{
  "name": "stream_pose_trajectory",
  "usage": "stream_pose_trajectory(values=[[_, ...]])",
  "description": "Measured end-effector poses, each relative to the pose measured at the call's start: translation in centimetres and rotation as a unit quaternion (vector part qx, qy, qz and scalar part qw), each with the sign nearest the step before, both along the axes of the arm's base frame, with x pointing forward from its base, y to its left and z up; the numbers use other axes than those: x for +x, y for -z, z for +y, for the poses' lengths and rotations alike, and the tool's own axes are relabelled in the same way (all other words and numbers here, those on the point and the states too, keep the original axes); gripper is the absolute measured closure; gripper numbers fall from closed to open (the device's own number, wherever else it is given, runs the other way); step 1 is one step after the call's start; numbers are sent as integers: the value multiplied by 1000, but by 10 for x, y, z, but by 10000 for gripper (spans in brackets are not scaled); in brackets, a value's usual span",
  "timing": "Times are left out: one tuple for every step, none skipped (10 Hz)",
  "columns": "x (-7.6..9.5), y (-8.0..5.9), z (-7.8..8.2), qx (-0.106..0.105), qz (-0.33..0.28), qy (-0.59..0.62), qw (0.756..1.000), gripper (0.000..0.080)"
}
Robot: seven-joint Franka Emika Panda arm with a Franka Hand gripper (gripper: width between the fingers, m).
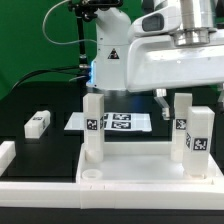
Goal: Assemble desk
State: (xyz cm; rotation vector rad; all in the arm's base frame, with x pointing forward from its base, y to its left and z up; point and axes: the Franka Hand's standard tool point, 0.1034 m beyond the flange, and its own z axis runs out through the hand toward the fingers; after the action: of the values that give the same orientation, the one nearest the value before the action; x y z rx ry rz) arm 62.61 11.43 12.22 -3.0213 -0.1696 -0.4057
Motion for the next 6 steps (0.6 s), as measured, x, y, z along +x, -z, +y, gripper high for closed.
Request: stream_pose_trajectory(values=[[5, 3, 2, 0, 15, 0, 1000, 151], [-1, 11, 0, -3, 61, -5, 998, 151], [0, 15, -4, -9, 108, -5, 994, 151], [3, 15, -8, -19, 144, 0, 989, 151], [7, 14, -7, -21, 153, -2, 988, 151], [8, 15, -7, -21, 151, -2, 988, 151]])
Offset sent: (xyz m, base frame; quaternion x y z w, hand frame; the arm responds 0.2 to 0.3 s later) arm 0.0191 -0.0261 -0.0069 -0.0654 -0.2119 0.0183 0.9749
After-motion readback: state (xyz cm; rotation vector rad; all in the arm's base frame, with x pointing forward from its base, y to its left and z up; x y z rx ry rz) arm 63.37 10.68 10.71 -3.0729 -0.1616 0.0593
